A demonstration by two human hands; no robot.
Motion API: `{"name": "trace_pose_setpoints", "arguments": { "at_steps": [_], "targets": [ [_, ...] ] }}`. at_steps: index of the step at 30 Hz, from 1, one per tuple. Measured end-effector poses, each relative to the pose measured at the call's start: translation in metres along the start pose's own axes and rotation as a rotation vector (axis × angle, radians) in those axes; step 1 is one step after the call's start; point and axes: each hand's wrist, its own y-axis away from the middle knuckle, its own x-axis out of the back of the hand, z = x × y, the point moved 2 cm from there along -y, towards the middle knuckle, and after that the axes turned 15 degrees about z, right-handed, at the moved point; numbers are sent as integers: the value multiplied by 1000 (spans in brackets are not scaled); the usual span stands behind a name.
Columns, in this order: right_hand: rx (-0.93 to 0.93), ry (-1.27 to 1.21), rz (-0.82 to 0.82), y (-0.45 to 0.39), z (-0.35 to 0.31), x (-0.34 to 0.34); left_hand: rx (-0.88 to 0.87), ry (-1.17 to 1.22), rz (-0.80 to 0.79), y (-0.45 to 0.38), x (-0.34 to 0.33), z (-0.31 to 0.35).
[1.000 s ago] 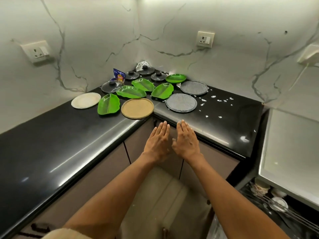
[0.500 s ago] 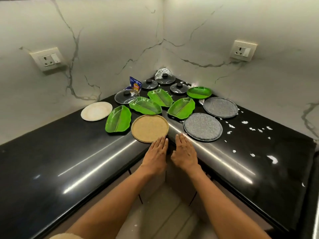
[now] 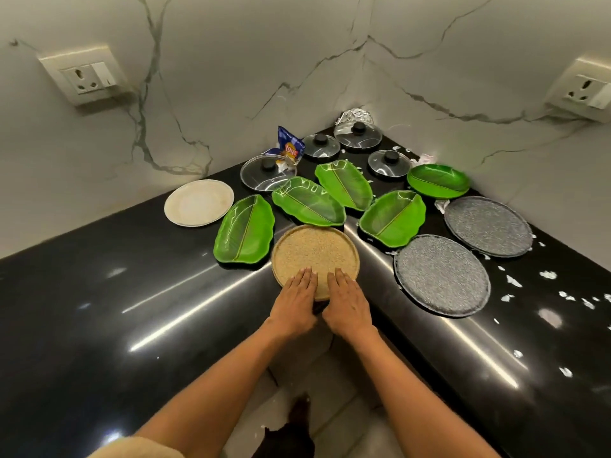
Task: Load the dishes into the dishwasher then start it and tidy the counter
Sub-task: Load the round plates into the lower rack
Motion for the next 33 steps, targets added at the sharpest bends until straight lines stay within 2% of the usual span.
{"name": "trace_pose_setpoints", "arguments": {
  "at_steps": [4,12,21,28,33],
  "targets": [
    [25,-28,-13,-19,-9,-16,37,128,4,-1,-10,-17],
    [62,-86,162,-3,2,-43,-8,237,225,9,-21,-23],
    [99,-158,195,23,15,-40,-121,188,211,41,-29,-18],
    [140,-143,210,49,20,-39,-107,122,239,54,-30,-13],
    [195,-132,306,88,26,-31,-144,79,288,81,-27,9]
  ]
}}
